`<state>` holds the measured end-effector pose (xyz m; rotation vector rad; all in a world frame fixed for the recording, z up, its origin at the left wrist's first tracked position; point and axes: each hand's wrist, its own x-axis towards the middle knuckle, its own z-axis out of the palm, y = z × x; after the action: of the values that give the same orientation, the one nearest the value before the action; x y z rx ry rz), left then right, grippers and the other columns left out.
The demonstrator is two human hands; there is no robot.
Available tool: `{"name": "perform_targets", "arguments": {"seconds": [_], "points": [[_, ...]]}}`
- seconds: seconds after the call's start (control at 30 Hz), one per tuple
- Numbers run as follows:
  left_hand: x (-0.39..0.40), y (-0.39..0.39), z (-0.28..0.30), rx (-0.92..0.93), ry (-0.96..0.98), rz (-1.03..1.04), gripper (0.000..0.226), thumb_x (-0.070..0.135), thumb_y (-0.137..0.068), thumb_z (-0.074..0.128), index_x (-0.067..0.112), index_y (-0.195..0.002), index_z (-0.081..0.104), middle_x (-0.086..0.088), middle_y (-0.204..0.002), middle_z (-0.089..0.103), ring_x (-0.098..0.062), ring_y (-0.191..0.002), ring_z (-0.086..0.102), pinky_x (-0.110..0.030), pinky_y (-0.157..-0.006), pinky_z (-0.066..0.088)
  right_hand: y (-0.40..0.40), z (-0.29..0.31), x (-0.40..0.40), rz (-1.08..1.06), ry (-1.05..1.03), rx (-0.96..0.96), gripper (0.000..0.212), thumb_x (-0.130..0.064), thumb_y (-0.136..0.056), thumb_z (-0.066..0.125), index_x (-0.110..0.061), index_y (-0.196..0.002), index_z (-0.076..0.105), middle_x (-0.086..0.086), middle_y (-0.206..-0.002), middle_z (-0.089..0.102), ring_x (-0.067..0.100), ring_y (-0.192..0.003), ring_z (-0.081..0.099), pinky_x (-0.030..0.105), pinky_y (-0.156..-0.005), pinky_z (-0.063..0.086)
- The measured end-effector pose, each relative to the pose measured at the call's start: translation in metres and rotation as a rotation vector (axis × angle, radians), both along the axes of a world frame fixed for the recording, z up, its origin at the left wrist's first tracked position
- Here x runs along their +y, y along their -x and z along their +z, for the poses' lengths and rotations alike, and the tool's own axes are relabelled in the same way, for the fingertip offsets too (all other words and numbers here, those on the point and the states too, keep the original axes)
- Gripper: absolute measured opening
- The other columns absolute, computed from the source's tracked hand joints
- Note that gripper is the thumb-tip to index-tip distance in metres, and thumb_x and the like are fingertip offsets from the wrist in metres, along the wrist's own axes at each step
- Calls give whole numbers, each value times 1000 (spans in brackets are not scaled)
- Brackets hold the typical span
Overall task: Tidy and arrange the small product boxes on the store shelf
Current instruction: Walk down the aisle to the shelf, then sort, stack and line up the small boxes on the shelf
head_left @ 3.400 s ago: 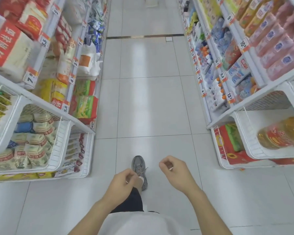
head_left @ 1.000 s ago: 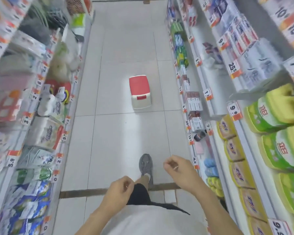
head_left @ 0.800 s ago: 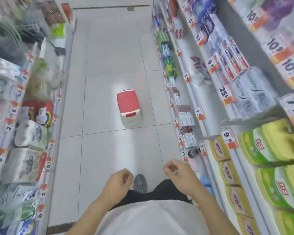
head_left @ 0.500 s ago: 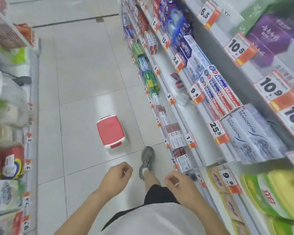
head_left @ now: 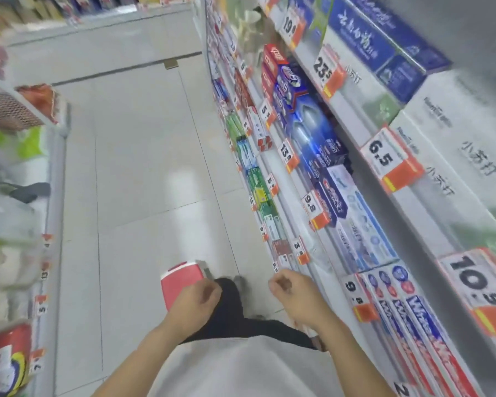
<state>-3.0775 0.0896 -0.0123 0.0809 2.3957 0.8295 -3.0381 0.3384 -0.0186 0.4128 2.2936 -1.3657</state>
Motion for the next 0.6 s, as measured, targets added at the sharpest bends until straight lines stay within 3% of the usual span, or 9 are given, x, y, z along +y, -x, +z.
{"name": "perform_targets", "arguments": {"seconds": [0.07,0.17,0.27,0.4,0.5,0.6], "points": [[10,42,-1,16,-11,-16,22,39,-96,48,27,-85,63,11,-78,67,-7,-72,63,-29,-71,53,40,-5,3,-20,6,10,7,-31,-94,60,-27,-91,66,-12,-91,70,1,-88,64,20,-82,51],[28,111,-10,5,-30,-98,34,50,-96,42,27,-81,62,7,-76,68,-9,-70,63,-25,-70,51,96,-12,6,-65,-17,49,11,-30,-94,61,-21,-94,68,-7,-91,71,3,-86,64,21,-81,52],[55,189,-22,0,-32,-279,24,38,-97,47,32,-75,55,12,-70,62,-6,-64,56,-22,-64,45,149,-24,8,-155,-24,59,8,-27,-92,62,-22,-92,69,-7,-88,71,2,-80,64,22,-79,53],[93,291,-31,-6,-49,-600,30,22,-95,49,35,-69,44,18,-63,52,2,-58,53,-10,-56,36,210,-32,10,-288,-77,37,8,-29,-93,60,-27,-90,67,-13,-87,69,0,-81,62,19,-77,51],[119,352,-47,16,-15,-799,18,23,-93,47,28,-76,51,16,-64,55,-7,-65,53,-24,-65,45,239,-36,6,-434,-104,41,7,-29,-93,59,-27,-91,66,-14,-88,70,0,-83,64,17,-75,51],[146,385,-71,35,-52,-979,16,26,-93,48,20,-82,58,11,-73,59,-13,-69,55,-27,-66,44,250,-50,-3,-648,-120,38,7,-27,-92,61,-28,-87,67,-13,-85,70,2,-79,64,17,-74,51]]}}
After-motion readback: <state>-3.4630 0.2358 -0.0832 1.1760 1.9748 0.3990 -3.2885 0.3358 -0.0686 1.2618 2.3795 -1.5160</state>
